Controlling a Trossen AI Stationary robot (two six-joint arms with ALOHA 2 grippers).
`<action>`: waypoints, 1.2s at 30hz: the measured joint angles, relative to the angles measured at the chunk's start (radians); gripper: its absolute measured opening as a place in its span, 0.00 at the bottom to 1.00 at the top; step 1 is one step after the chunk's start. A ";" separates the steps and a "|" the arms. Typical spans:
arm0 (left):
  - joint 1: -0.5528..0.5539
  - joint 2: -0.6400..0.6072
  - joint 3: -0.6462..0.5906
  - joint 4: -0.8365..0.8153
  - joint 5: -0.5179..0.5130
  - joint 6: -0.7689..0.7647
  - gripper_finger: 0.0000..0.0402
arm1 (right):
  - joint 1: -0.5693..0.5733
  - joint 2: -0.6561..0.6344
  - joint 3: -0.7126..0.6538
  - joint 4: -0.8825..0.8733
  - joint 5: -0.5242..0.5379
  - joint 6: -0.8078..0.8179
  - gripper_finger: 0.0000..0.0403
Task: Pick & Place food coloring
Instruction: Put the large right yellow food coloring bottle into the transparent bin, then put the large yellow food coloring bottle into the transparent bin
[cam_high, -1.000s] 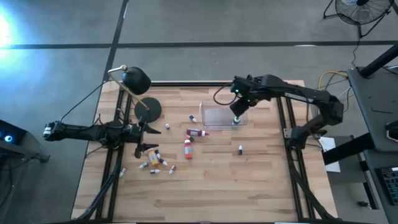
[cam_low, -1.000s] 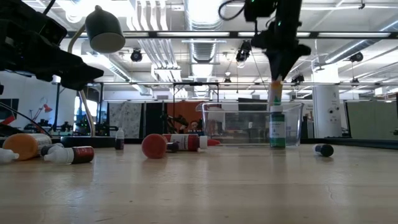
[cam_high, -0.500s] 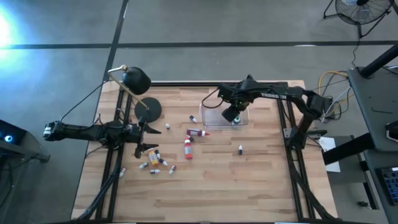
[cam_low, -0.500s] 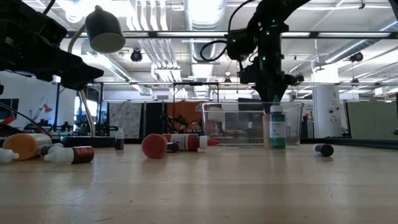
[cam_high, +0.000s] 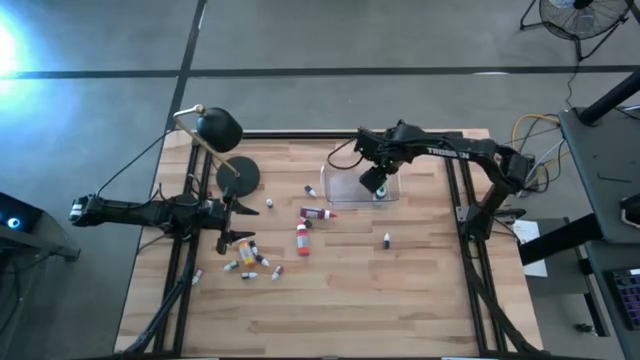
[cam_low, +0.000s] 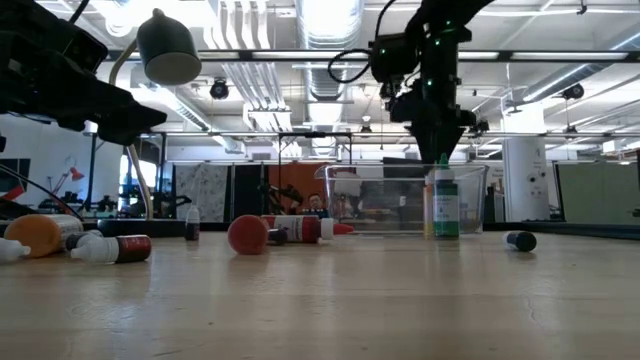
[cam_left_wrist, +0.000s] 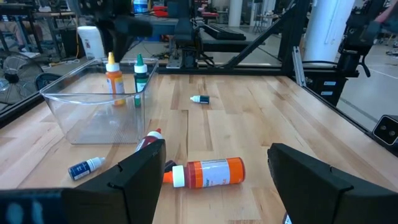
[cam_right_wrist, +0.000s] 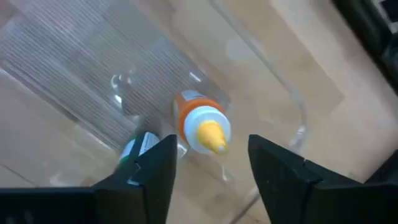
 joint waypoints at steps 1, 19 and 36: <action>0.000 0.000 0.000 0.000 0.000 0.000 0.64 | 0.000 -0.013 0.000 -0.001 0.001 0.000 0.50; 0.000 0.000 0.000 0.000 0.000 0.000 0.64 | 0.340 -0.101 0.000 0.395 -0.032 -0.650 0.56; 0.000 0.001 0.000 0.000 0.000 0.000 0.64 | 0.462 0.011 0.000 0.520 -0.022 -0.481 0.56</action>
